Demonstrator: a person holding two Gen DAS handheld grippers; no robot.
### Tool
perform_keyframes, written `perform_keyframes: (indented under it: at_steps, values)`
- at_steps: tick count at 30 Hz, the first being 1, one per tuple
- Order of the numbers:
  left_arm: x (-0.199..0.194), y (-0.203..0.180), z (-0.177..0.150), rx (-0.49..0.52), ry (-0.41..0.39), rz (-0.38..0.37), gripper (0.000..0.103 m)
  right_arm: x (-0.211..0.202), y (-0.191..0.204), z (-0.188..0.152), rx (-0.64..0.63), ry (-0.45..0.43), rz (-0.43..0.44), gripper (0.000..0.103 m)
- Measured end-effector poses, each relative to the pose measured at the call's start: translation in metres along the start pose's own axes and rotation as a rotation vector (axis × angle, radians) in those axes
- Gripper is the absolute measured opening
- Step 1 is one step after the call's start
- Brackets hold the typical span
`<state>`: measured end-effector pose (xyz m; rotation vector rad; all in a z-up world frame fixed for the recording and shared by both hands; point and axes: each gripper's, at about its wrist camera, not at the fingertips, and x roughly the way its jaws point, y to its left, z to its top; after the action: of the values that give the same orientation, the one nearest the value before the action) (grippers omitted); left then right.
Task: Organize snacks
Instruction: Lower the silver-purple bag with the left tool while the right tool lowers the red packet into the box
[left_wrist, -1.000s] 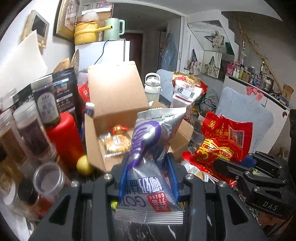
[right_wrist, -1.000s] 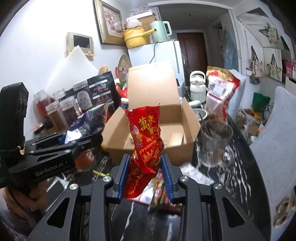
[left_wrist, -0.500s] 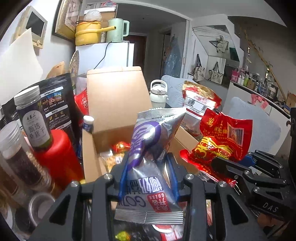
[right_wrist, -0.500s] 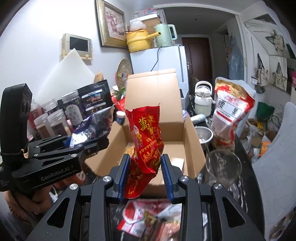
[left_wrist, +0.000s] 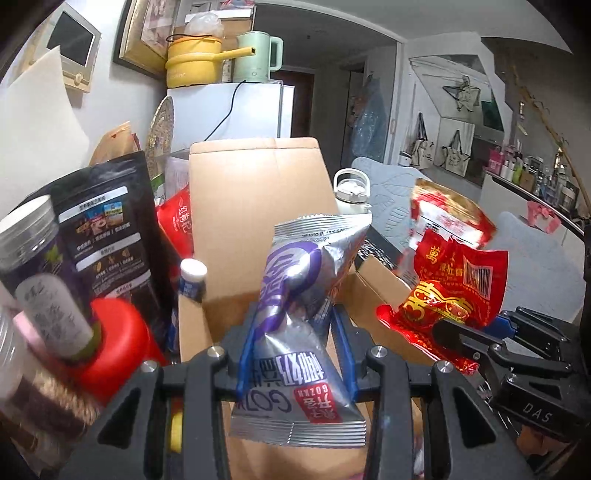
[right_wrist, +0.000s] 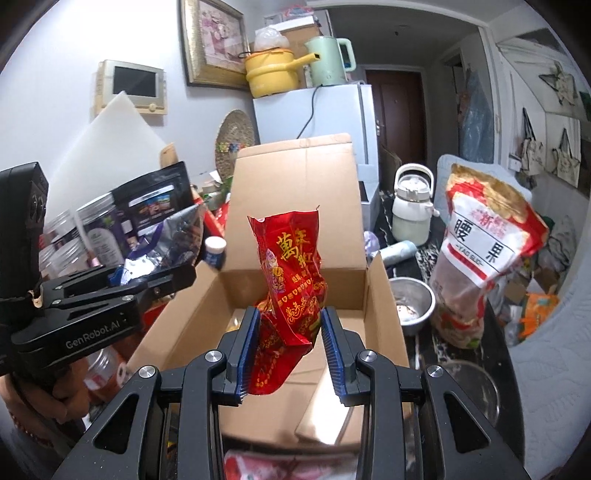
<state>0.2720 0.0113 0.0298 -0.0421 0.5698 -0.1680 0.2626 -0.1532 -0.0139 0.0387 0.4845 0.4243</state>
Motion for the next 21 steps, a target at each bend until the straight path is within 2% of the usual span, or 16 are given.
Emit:
perform_keyframes:
  at_steps: [9,14,21]
  values:
    - [0.053,0.01,0.008,-0.008,0.088,0.027,0.037,0.045,-0.014,0.018,0.005,0.067,0.001,0.033]
    - [0.082,0.018,0.001,-0.017,0.183,0.063,0.037,0.073,-0.021,0.022,0.028,0.126,0.019,0.033]
    - [0.106,0.02,-0.012,-0.004,0.3,0.095,0.037,0.109,-0.025,0.015,0.016,0.241,-0.011,0.033]
